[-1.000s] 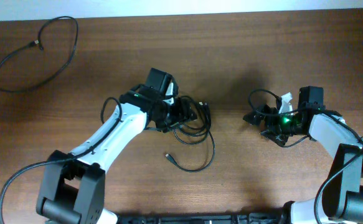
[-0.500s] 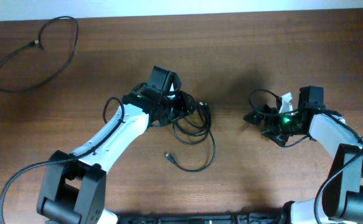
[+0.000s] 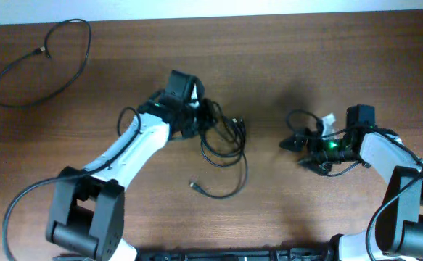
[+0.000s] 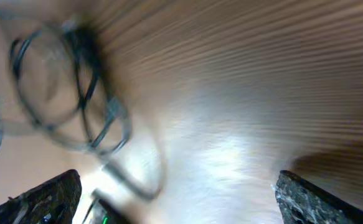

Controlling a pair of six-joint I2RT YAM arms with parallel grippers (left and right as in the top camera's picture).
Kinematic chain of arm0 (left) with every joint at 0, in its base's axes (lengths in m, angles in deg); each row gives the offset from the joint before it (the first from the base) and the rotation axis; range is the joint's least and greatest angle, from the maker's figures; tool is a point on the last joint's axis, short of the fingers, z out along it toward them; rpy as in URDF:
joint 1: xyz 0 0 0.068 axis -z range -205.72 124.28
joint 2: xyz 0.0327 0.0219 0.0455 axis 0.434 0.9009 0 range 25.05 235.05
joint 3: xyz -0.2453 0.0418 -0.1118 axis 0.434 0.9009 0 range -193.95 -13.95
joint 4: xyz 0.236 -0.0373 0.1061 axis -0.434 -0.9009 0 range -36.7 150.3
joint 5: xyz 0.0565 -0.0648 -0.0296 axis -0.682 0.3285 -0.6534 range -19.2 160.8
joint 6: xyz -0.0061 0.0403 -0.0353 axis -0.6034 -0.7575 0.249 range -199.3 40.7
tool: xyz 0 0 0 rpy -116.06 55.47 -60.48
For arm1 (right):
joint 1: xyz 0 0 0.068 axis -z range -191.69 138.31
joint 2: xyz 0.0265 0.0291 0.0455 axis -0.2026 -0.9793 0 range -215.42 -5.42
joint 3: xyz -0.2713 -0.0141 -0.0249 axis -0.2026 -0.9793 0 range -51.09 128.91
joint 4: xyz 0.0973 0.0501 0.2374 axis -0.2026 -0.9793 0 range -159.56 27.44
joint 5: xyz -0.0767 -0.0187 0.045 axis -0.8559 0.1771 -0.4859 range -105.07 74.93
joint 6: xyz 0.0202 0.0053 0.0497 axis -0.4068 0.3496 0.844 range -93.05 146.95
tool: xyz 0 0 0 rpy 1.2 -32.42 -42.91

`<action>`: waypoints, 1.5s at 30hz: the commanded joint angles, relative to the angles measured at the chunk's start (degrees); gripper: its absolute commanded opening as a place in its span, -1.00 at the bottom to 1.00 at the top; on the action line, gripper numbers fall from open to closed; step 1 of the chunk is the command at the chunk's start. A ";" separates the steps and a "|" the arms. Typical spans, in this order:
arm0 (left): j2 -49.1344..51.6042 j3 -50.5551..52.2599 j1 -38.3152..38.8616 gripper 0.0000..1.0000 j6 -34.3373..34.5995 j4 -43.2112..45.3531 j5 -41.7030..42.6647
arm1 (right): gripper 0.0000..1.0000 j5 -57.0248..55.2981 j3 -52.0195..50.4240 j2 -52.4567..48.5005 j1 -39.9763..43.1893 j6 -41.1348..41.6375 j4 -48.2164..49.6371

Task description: Untangle cables

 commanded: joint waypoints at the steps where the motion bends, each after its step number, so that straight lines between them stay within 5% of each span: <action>1: -5.79 -5.88 -1.01 -1.00 -2.71 0.42 1.29 | 0.97 12.55 -0.42 -0.52 -4.66 -5.92 1.84; 5: -10.01 -7.08 -0.98 -1.00 -2.89 0.57 1.29 | 0.98 12.57 -0.42 -0.52 -11.87 -4.63 6.34; 13: -15.19 -7.08 -0.98 -1.00 -2.89 2.91 1.29 | 0.98 5.95 -0.42 -0.52 -20.65 12.70 22.32; 14: -15.67 -7.08 -0.98 -1.00 -2.89 2.91 1.29 | 0.82 2.64 -0.42 -0.52 -21.22 12.61 24.90; 17: -16.37 -7.08 -1.01 -1.00 -2.91 3.23 1.29 | -0.65 -4.22 -0.42 -0.52 -21.70 12.63 25.94; 18: -16.65 -7.08 -1.01 -1.00 -3.48 3.54 1.31 | -0.92 -6.47 -0.42 -0.52 -21.59 12.63 25.70; 24: -20.90 -7.08 -3.13 -1.00 -19.47 2.82 5.44 | -0.92 -10.01 -0.42 -0.52 -11.52 14.60 25.00; 31: -30.49 -7.08 -13.55 -1.00 -20.70 2.40 5.42 | -0.92 -4.26 -0.42 -0.52 5.03 13.66 19.15; 36: -31.78 -7.06 -13.18 -1.00 -20.72 2.45 6.10 | 0.05 12.15 -0.42 -0.52 3.52 -4.74 17.07; 45: -28.02 -7.06 -9.92 -1.00 -33.81 0.57 23.78 | 0.25 12.17 -0.42 -0.52 -12.02 -5.68 27.47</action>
